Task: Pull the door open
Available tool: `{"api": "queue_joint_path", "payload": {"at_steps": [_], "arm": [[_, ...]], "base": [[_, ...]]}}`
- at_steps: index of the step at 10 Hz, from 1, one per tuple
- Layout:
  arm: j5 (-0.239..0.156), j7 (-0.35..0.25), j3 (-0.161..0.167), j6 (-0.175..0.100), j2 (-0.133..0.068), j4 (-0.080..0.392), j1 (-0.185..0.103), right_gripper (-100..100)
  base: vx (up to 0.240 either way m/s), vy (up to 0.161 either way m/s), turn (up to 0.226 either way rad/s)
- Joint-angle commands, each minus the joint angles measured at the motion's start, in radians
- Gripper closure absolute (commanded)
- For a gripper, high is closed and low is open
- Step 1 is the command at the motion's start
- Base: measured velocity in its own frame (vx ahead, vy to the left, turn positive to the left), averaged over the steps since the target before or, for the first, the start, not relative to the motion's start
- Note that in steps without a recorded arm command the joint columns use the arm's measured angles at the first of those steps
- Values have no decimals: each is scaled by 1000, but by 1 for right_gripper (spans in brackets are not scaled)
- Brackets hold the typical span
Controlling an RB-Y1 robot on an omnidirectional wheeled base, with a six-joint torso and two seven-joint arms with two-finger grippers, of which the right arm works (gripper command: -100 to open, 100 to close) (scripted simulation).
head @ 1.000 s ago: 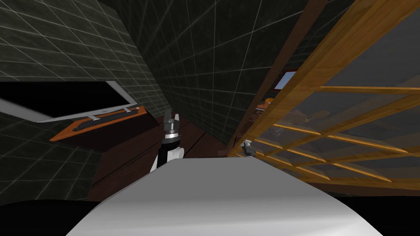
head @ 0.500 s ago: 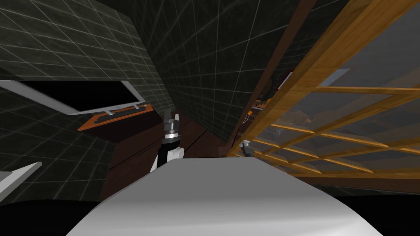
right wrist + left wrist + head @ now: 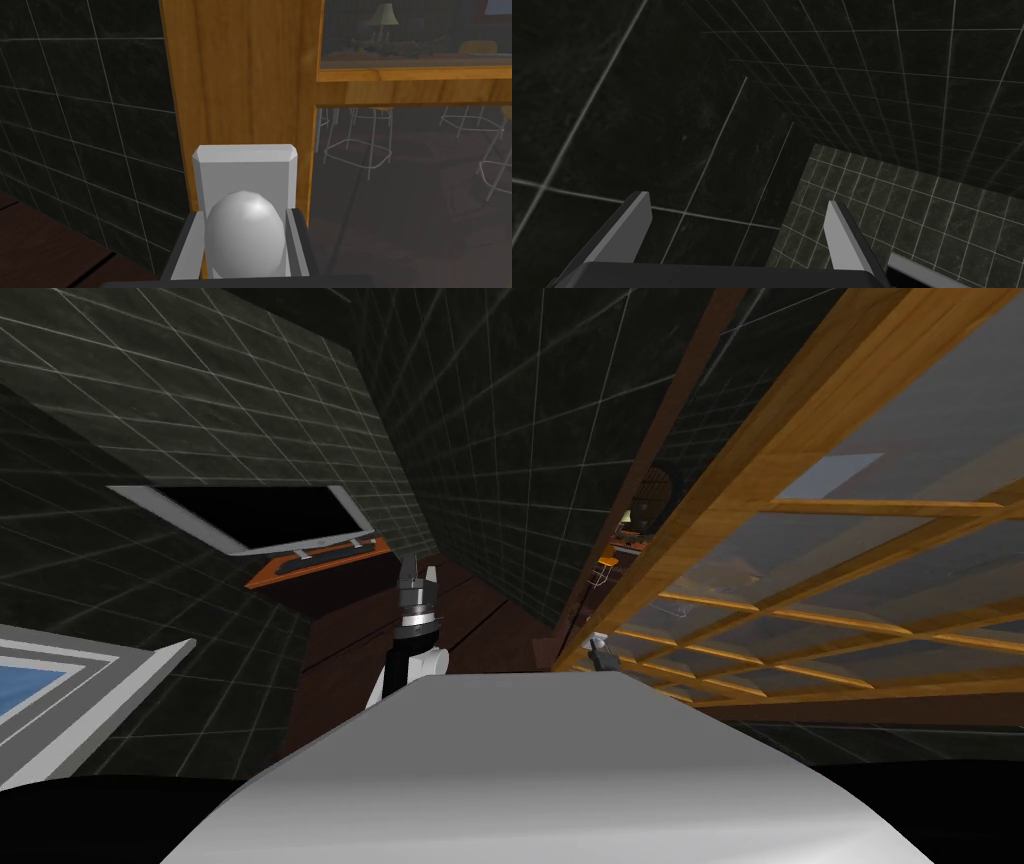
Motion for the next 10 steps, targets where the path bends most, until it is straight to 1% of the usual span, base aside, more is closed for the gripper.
{"api": "queue_joint_path", "payload": {"at_steps": [1, 2, 3, 6, 7, 9, 10], "arm": [[10, -18, 17, -16, -12, -4, 11, 100], [6, -9, 10, -7, -7, -6, 8, 100], [18, -30, 30, -29, -21, 2, 19, 100], [34, -61, 54, -65, -44, 15, 32, 100], [42, -76, 66, -83, -55, 21, 38, 100], [54, -98, 83, -109, -72, 31, 48, 100], [50, -88, 76, -97, -66, 28, 45, 100]], "base": [[-241, -34, 106], [-108, -10, 33], [-163, -19, 159], [-244, -25, 126], [-267, 11, 120], [-252, -14, 119], [-114, -12, 27]]}}
